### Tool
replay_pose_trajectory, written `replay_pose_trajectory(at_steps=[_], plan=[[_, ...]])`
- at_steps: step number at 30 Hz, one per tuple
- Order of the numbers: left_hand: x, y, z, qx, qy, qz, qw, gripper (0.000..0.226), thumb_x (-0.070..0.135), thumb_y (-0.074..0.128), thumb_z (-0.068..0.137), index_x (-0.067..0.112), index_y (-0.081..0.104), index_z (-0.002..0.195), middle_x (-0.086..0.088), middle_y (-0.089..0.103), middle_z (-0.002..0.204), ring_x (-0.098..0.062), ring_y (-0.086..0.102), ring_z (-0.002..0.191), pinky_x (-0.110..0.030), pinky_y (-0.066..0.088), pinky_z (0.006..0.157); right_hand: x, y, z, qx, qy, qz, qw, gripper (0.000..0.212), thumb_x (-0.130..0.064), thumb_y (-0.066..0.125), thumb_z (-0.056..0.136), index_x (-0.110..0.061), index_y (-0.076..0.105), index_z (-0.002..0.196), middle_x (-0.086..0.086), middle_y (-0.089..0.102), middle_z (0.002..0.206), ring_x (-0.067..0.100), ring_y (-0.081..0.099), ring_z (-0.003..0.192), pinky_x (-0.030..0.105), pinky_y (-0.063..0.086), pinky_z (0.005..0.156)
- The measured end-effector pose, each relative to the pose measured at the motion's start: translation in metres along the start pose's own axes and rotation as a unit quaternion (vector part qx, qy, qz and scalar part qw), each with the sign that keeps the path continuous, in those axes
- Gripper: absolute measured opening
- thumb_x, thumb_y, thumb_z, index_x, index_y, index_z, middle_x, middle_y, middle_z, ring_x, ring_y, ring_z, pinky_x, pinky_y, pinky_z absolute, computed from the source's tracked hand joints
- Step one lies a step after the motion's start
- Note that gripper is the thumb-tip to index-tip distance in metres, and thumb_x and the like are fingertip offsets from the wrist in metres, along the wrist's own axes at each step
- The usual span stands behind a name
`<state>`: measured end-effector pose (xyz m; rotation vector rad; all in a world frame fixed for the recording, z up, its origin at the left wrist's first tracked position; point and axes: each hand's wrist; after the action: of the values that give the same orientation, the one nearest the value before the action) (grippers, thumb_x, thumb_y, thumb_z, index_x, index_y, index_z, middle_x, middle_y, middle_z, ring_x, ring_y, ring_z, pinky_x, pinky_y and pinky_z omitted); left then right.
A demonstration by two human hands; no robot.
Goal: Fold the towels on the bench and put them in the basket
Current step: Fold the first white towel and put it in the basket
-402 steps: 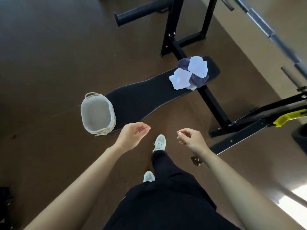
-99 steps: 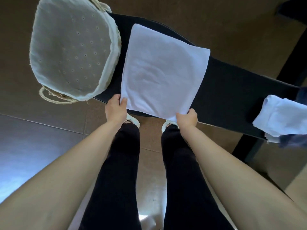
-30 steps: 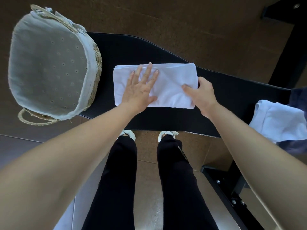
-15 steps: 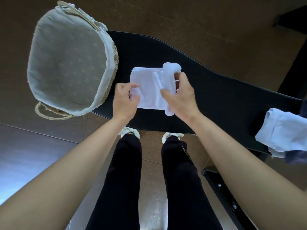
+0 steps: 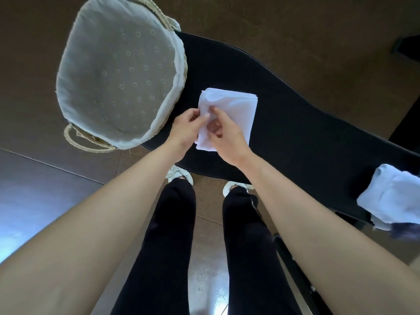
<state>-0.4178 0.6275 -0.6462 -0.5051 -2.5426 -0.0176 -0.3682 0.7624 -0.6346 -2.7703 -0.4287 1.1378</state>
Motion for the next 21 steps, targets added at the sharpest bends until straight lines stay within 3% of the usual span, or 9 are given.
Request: replay_pose_trajectory(at_steps=[3, 6, 8, 11, 14, 17, 21], plan=[[-0.004, 0.006, 0.005, 0.044, 0.054, 0.087, 0.994, 0.017, 0.02, 0.068, 0.096, 0.02, 0.067, 0.114, 0.005, 0.072, 0.104, -0.011, 0.067, 0.097, -0.027, 0.051, 0.078, 0.005, -0.013, -0.01, 0.012, -0.001, -0.025, 1.0, 0.069, 0.002, 0.055, 0.095, -0.021, 0.037, 0.157, -0.002, 0.06, 0.119, 0.011, 0.061, 0.102, 0.018, 0.052, 0.092], [-0.003, 0.011, 0.008, 0.076, 0.08, 0.165, 0.98, 0.016, 0.03, 0.062, 0.098, 0.018, 0.064, 0.108, 0.001, 0.069, 0.1, -0.02, 0.065, 0.094, -0.039, 0.054, 0.082, 0.013, -0.027, -0.024, 0.121, -0.059, -0.135, 0.982, 0.072, 0.004, 0.064, 0.087, -0.024, 0.045, 0.15, -0.004, 0.05, 0.12, 0.014, 0.055, 0.097, 0.03, 0.056, 0.083], [-0.003, 0.014, 0.008, 0.113, 0.105, 0.234, 0.96, 0.02, 0.035, 0.057, 0.098, 0.018, 0.061, 0.108, -0.001, 0.063, 0.106, -0.025, 0.062, 0.097, -0.046, 0.053, 0.085, 0.019, -0.035, -0.028, 0.159, -0.088, -0.23, 0.956, 0.08, 0.003, 0.071, 0.082, -0.026, 0.042, 0.151, 0.002, 0.042, 0.13, 0.019, 0.05, 0.106, 0.032, 0.056, 0.074], [-0.001, 0.02, 0.008, 0.178, 0.117, 0.289, 0.933, 0.023, 0.039, 0.055, 0.099, 0.021, 0.054, 0.114, 0.002, 0.057, 0.115, -0.024, 0.06, 0.101, -0.042, 0.049, 0.082, 0.021, -0.041, -0.022, 0.119, -0.042, -0.317, 0.94, 0.093, -0.005, 0.072, 0.081, -0.038, 0.027, 0.156, 0.002, 0.031, 0.141, 0.023, 0.039, 0.114, 0.035, 0.056, 0.07], [0.005, 0.027, 0.009, 0.206, 0.092, 0.298, 0.927, 0.031, 0.041, 0.055, 0.099, 0.021, 0.048, 0.122, 0.001, 0.059, 0.115, -0.025, 0.061, 0.101, -0.037, 0.042, 0.078, 0.02, -0.041, -0.008, 0.089, 0.007, -0.322, 0.942, 0.105, -0.009, 0.077, 0.078, -0.046, 0.015, 0.156, 0.0, 0.023, 0.139, 0.024, 0.032, 0.112, 0.036, 0.056, 0.076], [0.013, 0.035, 0.006, 0.219, 0.046, 0.298, 0.928, 0.044, 0.044, 0.056, 0.095, 0.02, 0.044, 0.129, -0.001, 0.063, 0.117, -0.027, 0.062, 0.102, -0.036, 0.039, 0.078, 0.016, -0.042, 0.002, 0.093, 0.039, -0.288, 0.952, 0.11, -0.007, 0.077, 0.074, -0.05, 0.015, 0.153, -0.001, 0.019, 0.135, 0.022, 0.025, 0.108, 0.036, 0.055, 0.078], [0.013, 0.045, 0.0, 0.199, 0.015, 0.327, 0.924, 0.062, 0.058, 0.067, 0.085, 0.019, 0.042, 0.126, -0.003, 0.06, 0.119, -0.028, 0.062, 0.104, -0.038, 0.039, 0.076, 0.017, -0.043, -0.001, 0.115, 0.058, -0.24, 0.962, 0.107, -0.006, 0.075, 0.074, -0.051, 0.018, 0.153, -0.002, 0.017, 0.138, 0.02, 0.022, 0.107, 0.024, 0.044, 0.07]])
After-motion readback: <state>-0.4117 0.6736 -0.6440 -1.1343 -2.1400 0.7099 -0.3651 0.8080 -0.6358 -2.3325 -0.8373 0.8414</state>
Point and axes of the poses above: each hand's wrist, its own z-axis towards the middle knuckle, its own y-axis out of the palm, x = y × z
